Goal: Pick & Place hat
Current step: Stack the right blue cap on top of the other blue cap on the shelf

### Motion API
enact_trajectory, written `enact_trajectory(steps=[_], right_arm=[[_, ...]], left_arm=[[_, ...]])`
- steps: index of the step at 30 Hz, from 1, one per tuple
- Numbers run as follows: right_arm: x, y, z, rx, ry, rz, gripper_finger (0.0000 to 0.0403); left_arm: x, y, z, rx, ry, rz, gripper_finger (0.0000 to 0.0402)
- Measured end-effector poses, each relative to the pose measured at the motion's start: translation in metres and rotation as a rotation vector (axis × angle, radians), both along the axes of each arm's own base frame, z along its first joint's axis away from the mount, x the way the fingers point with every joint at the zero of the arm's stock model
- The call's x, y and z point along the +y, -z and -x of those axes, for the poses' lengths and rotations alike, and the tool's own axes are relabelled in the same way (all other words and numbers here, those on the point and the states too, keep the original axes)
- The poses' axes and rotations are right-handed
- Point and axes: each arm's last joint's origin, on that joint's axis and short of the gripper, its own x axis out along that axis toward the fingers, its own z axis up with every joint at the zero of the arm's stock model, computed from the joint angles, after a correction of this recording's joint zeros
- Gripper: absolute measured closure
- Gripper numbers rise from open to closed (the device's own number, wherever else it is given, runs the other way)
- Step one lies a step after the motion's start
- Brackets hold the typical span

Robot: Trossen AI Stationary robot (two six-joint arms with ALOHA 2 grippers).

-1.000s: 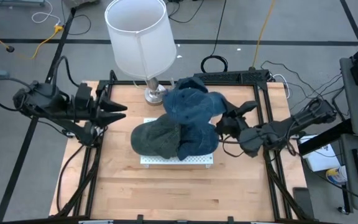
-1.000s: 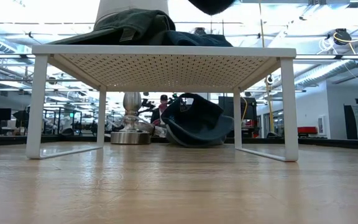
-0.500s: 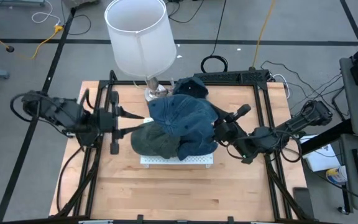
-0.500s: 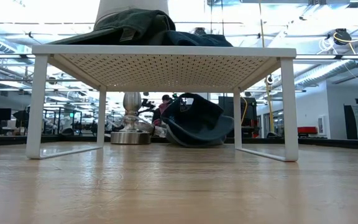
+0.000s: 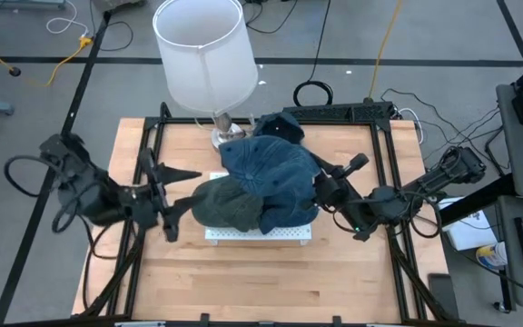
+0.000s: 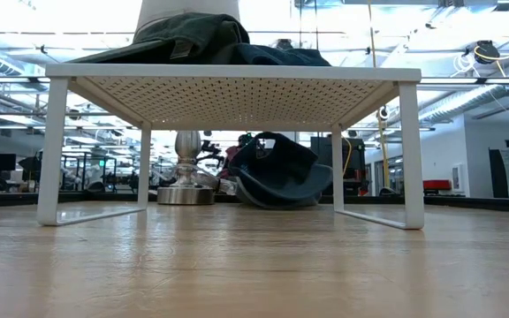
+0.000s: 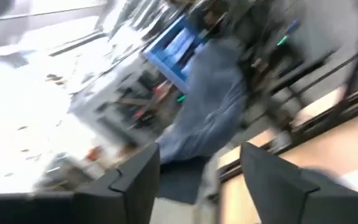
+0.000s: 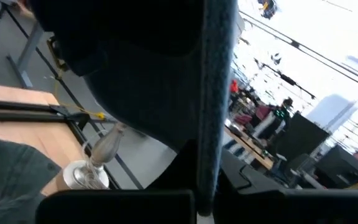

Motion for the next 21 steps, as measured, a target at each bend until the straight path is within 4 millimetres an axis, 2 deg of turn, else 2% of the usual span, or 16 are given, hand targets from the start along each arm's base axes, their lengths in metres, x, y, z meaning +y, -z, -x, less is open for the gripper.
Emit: enact_trajectory(steps=[5,13,21], right_arm=[[0.001,0.000,-0.001,-0.005,-0.030,0.010,0.0399],[0.001,0.000,-0.001,-0.003,-0.031,0.012,0.0399],[0.001,0.000,-0.001,-0.025,-0.043,0.001,0.0399]], left_arm=[[-0.014,0.006,-0.017,0.052,-0.126,-0.177,0.0148],[-0.029,0.016,-0.038,0.149,-0.254,-0.381,0.0171],[-0.022,0.025,-0.055,0.223,-0.315,-0.457,0.0176]])
